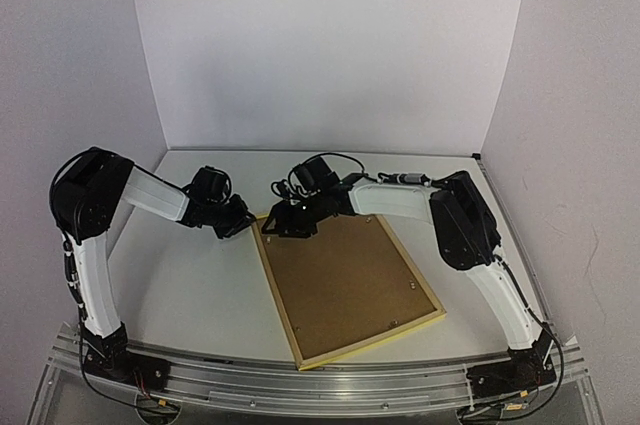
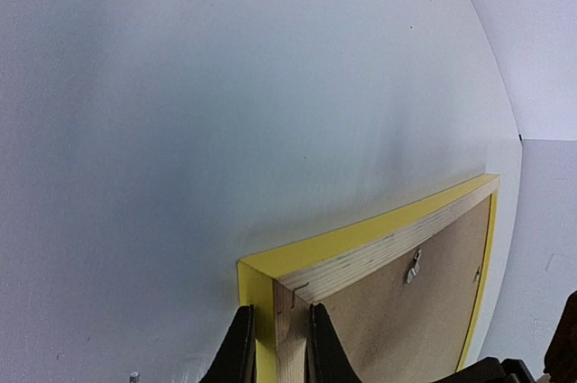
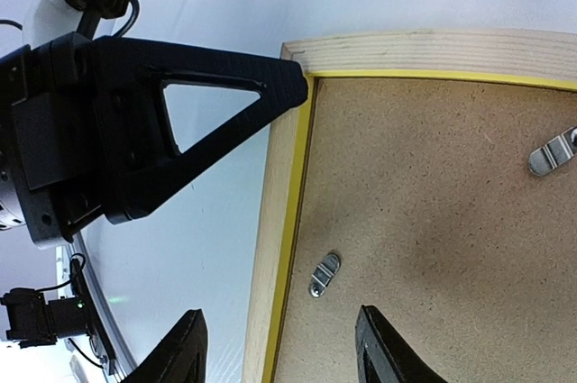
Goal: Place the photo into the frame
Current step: Install the photo frame at the center of the board.
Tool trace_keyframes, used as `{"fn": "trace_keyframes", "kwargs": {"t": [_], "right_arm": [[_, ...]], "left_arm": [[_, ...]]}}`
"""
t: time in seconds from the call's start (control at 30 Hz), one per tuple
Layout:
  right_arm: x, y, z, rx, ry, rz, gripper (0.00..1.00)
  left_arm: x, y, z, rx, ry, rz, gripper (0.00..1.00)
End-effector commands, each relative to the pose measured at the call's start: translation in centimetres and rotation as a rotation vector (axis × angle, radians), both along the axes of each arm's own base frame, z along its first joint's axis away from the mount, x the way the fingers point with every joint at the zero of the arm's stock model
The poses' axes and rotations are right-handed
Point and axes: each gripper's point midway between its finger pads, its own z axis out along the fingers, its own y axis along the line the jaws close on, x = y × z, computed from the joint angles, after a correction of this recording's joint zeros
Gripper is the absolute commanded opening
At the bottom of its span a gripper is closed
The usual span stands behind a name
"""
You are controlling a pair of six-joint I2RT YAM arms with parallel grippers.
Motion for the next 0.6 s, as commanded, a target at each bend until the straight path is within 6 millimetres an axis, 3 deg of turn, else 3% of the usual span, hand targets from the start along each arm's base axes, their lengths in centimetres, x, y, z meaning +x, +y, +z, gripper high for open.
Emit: {"fn": "trace_keyframes", "kwargs": {"t": [0.0, 0.2, 0.57], "right_arm": [[-1.7, 0.6, -1.3, 0.011, 0.057, 0.024, 0.53], [-2.5, 0.5, -2.3, -0.012, 0.067, 0.028, 0.52], [-2.8, 2.5, -4.2, 0.014, 0.105, 0.053, 0.52]], "left_arm": [[-6.4, 0.6, -4.6, 0.03, 0.257, 0.018, 0.0], [-6.6, 0.4, -4.7, 0.031, 0.262, 0.006, 0.0], [-6.9, -0.1, -5.0, 0.027, 0.268, -0.02, 0.0]]}}
